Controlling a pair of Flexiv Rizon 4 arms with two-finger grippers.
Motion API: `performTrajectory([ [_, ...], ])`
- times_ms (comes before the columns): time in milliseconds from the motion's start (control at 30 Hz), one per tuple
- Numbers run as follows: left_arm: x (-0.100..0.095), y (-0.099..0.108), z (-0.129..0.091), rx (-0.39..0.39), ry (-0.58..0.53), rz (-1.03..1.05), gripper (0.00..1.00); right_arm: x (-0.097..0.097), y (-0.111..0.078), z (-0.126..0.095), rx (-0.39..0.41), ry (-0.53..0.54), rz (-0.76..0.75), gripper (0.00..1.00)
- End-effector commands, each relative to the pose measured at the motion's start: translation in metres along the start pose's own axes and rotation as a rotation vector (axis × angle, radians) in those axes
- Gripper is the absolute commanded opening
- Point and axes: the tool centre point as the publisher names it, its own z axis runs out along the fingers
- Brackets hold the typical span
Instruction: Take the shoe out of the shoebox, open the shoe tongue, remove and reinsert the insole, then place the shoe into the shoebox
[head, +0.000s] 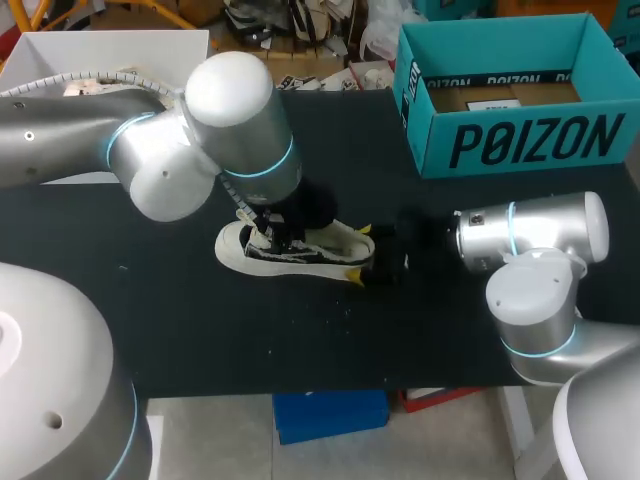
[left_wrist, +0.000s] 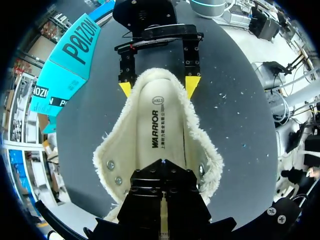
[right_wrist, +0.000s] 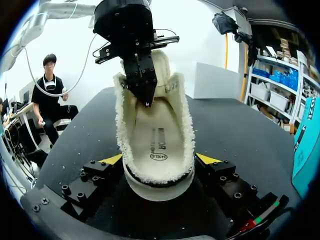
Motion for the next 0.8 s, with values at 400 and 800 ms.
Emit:
performTrajectory([
  [400, -0.009, 0.000, -0.015, 0.048, 0.284, 0.032, 0.00, -0.001, -0.001, 0.001, 0.003, -0.001, 0.002, 0.00],
  [800, -0.009, -0.011, -0.022, 0.055, 0.578, 0.083, 0.00, -0.001, -0.001, 0.001, 0.003, -0.001, 0.002, 0.00],
])
